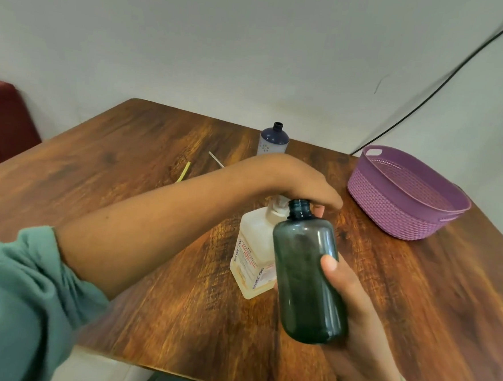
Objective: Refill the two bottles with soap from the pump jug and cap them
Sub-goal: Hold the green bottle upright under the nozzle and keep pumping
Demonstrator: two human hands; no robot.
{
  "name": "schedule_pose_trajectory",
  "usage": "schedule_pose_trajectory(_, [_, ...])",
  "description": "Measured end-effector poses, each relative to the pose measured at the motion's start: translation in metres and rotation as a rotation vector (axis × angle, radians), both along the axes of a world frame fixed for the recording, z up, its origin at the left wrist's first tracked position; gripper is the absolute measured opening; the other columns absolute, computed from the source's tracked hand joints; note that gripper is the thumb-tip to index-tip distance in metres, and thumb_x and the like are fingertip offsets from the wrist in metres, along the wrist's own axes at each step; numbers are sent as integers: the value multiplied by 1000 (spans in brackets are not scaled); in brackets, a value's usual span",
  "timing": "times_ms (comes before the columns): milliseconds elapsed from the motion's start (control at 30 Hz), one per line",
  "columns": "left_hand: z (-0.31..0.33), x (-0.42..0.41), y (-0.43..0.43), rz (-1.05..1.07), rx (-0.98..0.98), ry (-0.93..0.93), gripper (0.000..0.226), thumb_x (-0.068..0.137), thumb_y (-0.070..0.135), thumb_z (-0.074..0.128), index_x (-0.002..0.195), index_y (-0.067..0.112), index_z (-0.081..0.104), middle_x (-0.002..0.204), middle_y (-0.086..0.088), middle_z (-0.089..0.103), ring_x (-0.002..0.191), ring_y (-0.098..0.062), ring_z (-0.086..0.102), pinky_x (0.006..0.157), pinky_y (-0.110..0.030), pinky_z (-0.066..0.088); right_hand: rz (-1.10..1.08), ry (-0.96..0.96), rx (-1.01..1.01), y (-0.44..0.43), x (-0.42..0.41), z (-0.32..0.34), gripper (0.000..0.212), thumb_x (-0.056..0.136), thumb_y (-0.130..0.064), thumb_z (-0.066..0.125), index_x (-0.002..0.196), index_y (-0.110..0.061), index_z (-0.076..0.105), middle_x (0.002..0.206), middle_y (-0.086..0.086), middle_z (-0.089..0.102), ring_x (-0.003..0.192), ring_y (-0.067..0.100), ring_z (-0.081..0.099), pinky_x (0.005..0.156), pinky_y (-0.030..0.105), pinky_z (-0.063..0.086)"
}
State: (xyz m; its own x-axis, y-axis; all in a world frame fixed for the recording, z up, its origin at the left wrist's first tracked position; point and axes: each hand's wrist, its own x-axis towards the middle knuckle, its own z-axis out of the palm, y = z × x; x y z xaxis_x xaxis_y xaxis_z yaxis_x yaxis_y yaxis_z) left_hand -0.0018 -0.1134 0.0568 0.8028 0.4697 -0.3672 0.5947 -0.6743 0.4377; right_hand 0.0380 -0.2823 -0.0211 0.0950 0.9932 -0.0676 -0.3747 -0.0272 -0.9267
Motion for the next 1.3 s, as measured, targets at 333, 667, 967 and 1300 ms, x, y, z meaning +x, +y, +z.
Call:
schedule_pose_trajectory(333, [4, 1, -1, -27, 82, -47, 30, 93, 40, 45, 95, 14, 61, 86, 3, 58, 79, -14, 51, 71, -27, 41, -6, -17, 35, 0, 1, 0, 68, 47, -57, 83, 106, -25, 69, 107, 10, 70, 89, 22, 68, 67, 31, 55])
schedule_pose_trajectory(667, [11, -4, -6, -52, 163, -3, 37, 94, 39, 43, 111, 10, 59, 95, -1, 55, 86, -17, 49, 68, -25, 36, -63, -34, 35, -1, -4, -3, 83, 45, -56, 84, 115, -17, 62, 108, 13, 68, 86, 22, 68, 63, 30, 54])
schedule_pose_trajectory(967, [4, -2, -2, -19, 111, -19, 29, 93, 40, 44, 96, 15, 58, 82, 3, 56, 78, -16, 48, 67, -27, 36, -63, -34, 24, -1, -2, -4, 80, 46, -56, 84, 113, -20, 63, 108, 14, 68, 87, 24, 68, 63, 30, 54])
schedule_pose_trajectory(1300, [0, -7, -4, 34, -36, -191, 29, 94, 28, 45, 105, 7, 60, 82, 2, 59, 74, -16, 49, 72, -28, 40, -56, -26, 23, 3, -3, -3, 83, 46, -56, 84, 116, -17, 62, 111, 17, 66, 89, 25, 68, 63, 30, 54])
